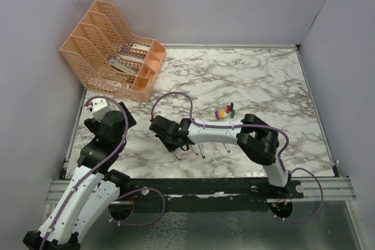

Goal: Insert the pens into the pen caps

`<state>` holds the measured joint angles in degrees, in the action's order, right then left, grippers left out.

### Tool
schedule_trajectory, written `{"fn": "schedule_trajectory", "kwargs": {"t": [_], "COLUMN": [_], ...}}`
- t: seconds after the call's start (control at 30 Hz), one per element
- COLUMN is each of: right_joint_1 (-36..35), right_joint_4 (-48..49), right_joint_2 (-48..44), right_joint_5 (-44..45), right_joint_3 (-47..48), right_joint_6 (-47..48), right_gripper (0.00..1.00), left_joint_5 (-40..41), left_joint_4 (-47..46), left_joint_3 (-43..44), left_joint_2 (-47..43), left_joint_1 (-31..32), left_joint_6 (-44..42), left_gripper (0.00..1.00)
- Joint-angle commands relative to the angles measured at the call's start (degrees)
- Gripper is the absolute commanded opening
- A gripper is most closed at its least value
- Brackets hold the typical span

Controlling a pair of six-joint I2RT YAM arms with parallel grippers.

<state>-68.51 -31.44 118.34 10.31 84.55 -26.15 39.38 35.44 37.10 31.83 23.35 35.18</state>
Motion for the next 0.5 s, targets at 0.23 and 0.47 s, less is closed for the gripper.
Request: {"fn": "schedule_trajectory", "kwargs": {"t": [0.23, 0.47], "right_joint_1": [-0.04, 3.66], "right_joint_4": [0.66, 3.93], "right_joint_2": [1.87, -4.21], "right_joint_5": [-5.93, -7.44], "right_joint_3": [0.89, 0.05], "right_joint_6": [3.28, 3.00], "right_gripper": [0.01, 0.01], "left_joint_5": [2.10, 0.53], "left_joint_4": [-0.20, -1.28], "left_joint_3": [0.77, 1.75], "left_joint_2": [-0.58, 1.99], "left_joint_1": [0.07, 0.10], "left_joint_6": [-0.42, -3.86], "left_gripper": [0.99, 0.99]}}
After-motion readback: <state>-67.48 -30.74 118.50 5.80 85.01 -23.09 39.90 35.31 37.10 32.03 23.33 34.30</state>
